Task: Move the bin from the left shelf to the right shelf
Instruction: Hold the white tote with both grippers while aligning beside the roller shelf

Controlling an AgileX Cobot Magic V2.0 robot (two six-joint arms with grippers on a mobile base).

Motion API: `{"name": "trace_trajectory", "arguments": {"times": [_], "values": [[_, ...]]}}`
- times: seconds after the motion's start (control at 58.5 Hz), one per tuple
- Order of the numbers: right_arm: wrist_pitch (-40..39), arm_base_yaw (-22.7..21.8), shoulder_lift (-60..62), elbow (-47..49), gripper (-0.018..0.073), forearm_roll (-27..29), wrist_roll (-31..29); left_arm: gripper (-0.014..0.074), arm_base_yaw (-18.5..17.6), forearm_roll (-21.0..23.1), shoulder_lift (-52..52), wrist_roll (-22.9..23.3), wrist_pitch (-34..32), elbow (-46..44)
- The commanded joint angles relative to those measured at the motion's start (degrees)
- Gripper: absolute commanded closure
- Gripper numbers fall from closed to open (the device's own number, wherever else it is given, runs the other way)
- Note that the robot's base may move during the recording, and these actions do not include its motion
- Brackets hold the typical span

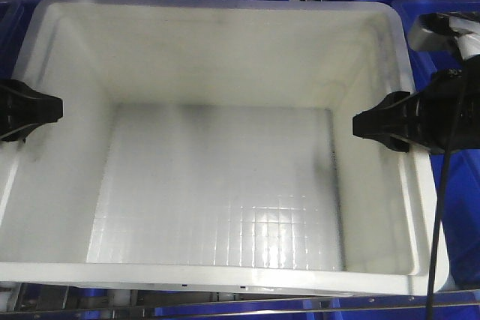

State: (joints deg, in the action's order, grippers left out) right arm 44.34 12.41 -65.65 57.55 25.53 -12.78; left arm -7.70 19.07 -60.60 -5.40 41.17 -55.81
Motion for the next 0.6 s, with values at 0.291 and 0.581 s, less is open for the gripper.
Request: {"name": "trace_trajectory", "arguments": {"times": [0.291, 0.581], "values": [[-4.4, 0.1, 2.0, 2.3, 0.0564, 3.5, -3.0, 0.0603, -0.4, 3.8, 1.6, -1.5, -5.9, -2.2], [-4.4, 0.1, 2.0, 2.3, 0.0564, 3.5, -3.0, 0.0603, -0.4, 3.8, 1.6, -1.5, -5.9, -2.2]]}}
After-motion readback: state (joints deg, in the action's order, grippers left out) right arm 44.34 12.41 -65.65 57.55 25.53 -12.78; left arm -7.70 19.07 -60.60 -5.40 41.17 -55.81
